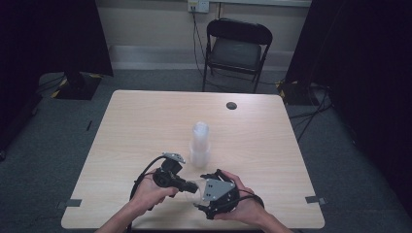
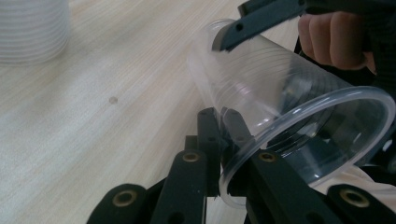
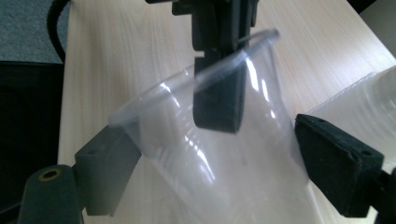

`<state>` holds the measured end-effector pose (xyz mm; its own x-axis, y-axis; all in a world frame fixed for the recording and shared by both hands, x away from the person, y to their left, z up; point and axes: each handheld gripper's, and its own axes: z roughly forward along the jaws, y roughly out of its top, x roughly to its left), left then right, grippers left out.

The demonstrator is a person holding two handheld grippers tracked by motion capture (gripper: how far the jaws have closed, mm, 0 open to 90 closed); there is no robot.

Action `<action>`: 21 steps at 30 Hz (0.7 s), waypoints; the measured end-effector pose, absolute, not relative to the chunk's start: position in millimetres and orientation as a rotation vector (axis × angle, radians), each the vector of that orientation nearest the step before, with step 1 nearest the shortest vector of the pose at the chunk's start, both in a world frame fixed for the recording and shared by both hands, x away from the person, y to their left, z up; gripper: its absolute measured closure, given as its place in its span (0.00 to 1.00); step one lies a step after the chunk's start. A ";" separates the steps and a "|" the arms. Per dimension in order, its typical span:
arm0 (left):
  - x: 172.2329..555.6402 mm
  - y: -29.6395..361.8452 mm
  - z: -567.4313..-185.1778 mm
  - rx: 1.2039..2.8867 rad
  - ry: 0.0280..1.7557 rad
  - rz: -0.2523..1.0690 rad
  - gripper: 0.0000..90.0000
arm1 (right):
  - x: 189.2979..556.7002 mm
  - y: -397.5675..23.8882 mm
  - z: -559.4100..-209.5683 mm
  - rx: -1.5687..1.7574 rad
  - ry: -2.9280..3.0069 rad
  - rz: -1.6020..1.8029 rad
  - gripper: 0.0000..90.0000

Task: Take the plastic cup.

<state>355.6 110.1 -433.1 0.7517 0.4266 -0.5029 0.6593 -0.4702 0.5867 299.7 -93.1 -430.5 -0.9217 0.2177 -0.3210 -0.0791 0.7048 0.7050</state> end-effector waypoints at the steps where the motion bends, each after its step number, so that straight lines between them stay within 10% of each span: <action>1: 355.9 109.5 -432.7 2.131 0.818 -0.372 0.97 | 299.7 -91.7 -430.2 0.112 2.524 1.070 0.18; 21: 361.7 112.2 -434.1 2.055 0.874 -0.358 1.00 | 305.5 -94.5 -432.2 0.223 2.487 1.139 0.31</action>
<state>361.7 112.2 -434.1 0.7148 0.4528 -0.5329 0.6965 -0.3930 0.6003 305.5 -94.5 -432.2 -0.9094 0.3023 -0.2855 -0.0187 0.6562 0.7544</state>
